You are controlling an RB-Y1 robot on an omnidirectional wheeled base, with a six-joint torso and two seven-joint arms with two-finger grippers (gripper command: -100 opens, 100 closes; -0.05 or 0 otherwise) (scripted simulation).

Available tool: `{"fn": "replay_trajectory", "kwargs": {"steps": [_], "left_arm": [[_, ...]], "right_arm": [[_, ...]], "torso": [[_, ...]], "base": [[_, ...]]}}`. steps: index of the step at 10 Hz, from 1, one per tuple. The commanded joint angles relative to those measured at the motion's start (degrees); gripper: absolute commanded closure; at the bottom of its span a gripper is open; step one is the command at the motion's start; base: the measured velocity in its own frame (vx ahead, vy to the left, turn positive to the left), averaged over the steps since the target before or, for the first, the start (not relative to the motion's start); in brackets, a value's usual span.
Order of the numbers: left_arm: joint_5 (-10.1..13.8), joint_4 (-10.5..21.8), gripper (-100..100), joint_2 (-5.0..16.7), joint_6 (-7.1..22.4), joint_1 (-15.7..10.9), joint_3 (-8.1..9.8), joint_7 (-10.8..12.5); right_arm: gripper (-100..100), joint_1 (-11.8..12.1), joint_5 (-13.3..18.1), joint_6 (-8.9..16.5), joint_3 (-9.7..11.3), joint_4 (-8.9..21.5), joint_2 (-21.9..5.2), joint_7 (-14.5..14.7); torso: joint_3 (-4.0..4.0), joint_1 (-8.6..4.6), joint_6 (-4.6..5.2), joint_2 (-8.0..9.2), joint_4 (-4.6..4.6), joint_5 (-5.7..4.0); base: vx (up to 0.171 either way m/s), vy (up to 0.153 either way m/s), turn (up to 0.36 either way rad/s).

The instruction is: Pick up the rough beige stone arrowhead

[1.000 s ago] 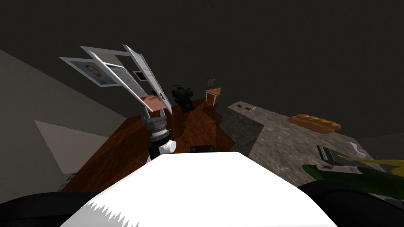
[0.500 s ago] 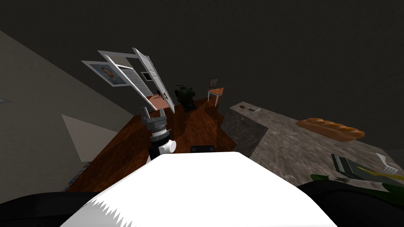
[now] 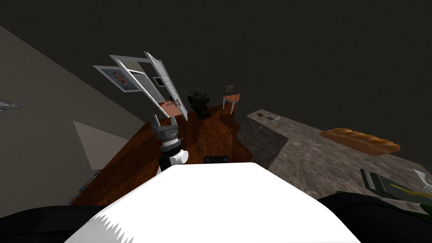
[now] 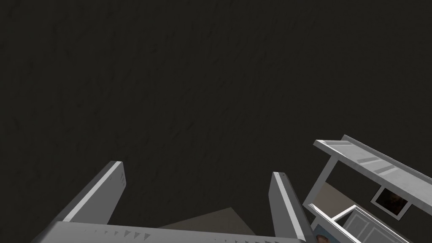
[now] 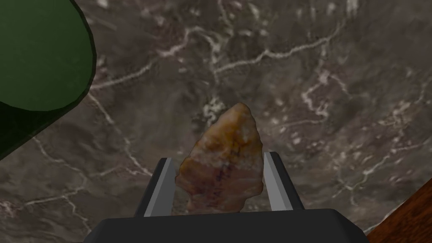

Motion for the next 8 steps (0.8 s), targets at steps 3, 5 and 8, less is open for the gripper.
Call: {"fn": "replay_trajectory", "kwargs": {"steps": [3, 5, 8], "left_arm": [[0.0, 0.0, 0, 0.0, 0.0, 0.0, 0.00, 0.0], [0.0, 0.0, 0, 0.0, 0.0, 0.0, 0.00, 0.0], [0.0, 0.0, 0, 0.0, 0.0, 0.0, 0.00, 0.0]], "right_arm": [[100, 0.0, 0.0, 0.0, 0.0, 0.0, 0.0, 0.0], [100, 0.6, -0.6, -0.9, -0.8, -0.2, -1.7, -0.2], [0, 0.5, -0.8, -1.6, -1.1, 0.2, -2.3, -0.1]], "torso": [[0.00, -0.01, 0.01, 0.00, -0.01, 0.00], [-0.01, -0.01, 0.01, 0.00, -0.01, 0.00], [0.00, 0.09, 0.05, 0.01, -0.01, 0.02]], "base": [[0.000, 0.000, 0.000], [0.000, 0.008, -0.049], [-0.003, 0.013, -0.053]]}}
